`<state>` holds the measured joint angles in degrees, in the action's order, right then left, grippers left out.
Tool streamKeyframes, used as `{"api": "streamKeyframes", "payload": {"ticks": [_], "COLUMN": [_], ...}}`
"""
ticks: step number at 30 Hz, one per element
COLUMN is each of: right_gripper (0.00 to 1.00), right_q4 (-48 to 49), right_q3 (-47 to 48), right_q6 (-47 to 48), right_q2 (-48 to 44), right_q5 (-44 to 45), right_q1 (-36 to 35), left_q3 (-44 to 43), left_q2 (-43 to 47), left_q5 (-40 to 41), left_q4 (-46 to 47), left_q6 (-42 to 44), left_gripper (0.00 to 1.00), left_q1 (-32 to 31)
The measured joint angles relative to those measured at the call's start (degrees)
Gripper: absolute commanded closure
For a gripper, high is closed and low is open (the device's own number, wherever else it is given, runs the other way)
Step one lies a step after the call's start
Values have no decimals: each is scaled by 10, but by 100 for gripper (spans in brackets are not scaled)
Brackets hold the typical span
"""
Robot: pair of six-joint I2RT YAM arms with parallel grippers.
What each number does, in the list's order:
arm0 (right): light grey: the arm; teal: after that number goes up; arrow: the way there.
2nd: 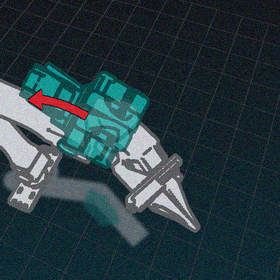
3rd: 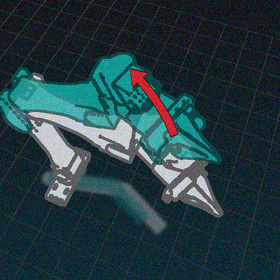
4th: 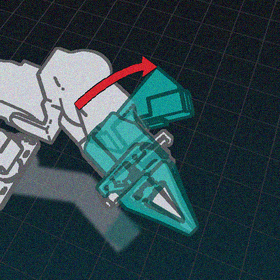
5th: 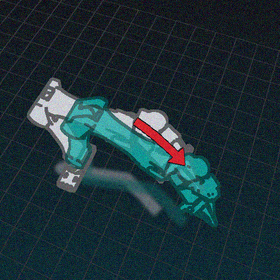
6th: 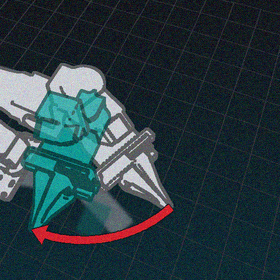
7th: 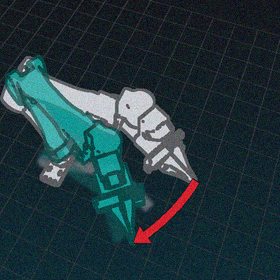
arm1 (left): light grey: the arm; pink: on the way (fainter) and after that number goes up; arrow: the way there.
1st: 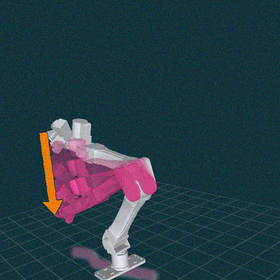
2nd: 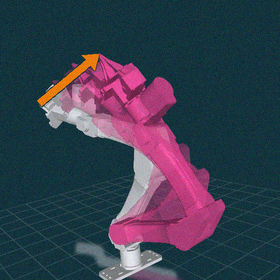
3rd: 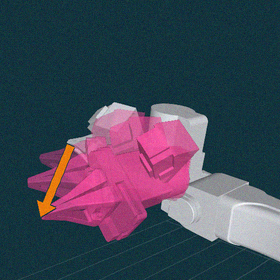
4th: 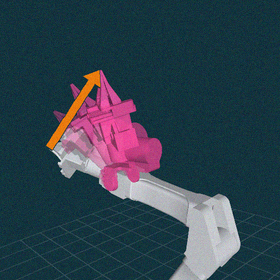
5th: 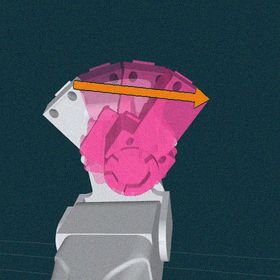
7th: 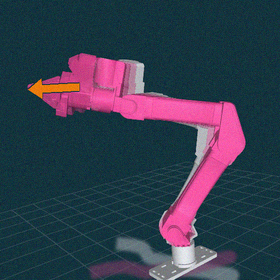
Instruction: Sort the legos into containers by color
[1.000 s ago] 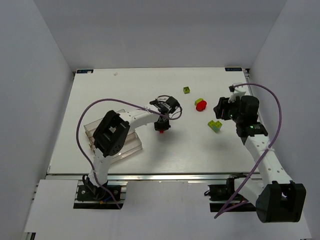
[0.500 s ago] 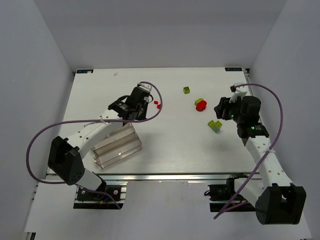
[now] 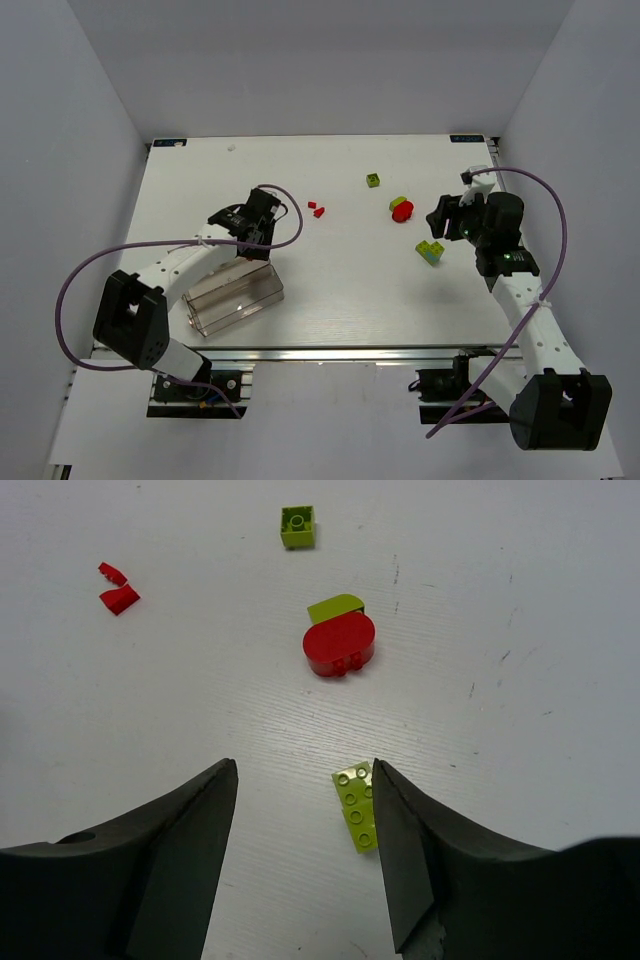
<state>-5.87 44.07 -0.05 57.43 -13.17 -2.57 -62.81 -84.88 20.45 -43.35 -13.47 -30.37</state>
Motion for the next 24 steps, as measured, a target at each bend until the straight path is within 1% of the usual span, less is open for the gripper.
{"api": "streamKeyframes", "payload": {"ticks": [1,2,3,4,6,9,10,11,12,14,15,17,18,19,20,21,22,23,24], "right_gripper": [34,31,26,13,11,11,11,13,15,33,53,75,83,82,76,56,49,42,33], "right_q4": [0,0,0,-1,-3,-13,-17,-17,-17,-17,-17,-16,-17,-19,-24,-27,-31,-34,-38], "right_q3": [0,0,0,0,0,0,0,-3,-6,-12,-13,-13,-12,-9,-4,1,5,8,13], "right_q6": [3,5,7,15,32,77,89,104,114,134,144,158,159,162,162,161,158,160,166], "right_q2": [0,0,0,0,0,0,-1,-2,-3,-4,-2,9,18,32,47,61,74,85,95], "right_q5": [-3,-7,-12,-21,-44,-104,-121,-141,-155,-173,-176,-181,-181,-181,-180,-179,-177,-176,-176], "right_q1": [1,2,2,3,3,4,4,4,3,3,3,3,3,3,3,3,3,2,1], "left_q3": [1,2,3,3,3,3,3,3,3,2,3,6,10,14,15,15,15,15,15], "left_q2": [0,0,0,0,0,0,0,0,2,8,14,32,45,57,68,74,75,74,70], "left_q5": [5,10,15,19,28,34,33,32,29,6,-9,-44,-68,-92,-120,-150,-170,-205,-229], "left_q4": [0,-1,-1,-1,0,0,1,2,6,21,34,70,94,116,136,158,173,197,212], "left_q6": [-3,-5,-8,-11,-16,-18,-19,-21,-26,-28,-29,-33,-34,-36,-37,-38,-37,-36,-33], "left_gripper": [37,28,25,23,22,23,26,44,58,91,100,100,100,100,100,100,94,83,68], "left_q1": [1,2,3,3,3,3,3,3,3,4,5,5,6,6,6,6,6,6,6]}}
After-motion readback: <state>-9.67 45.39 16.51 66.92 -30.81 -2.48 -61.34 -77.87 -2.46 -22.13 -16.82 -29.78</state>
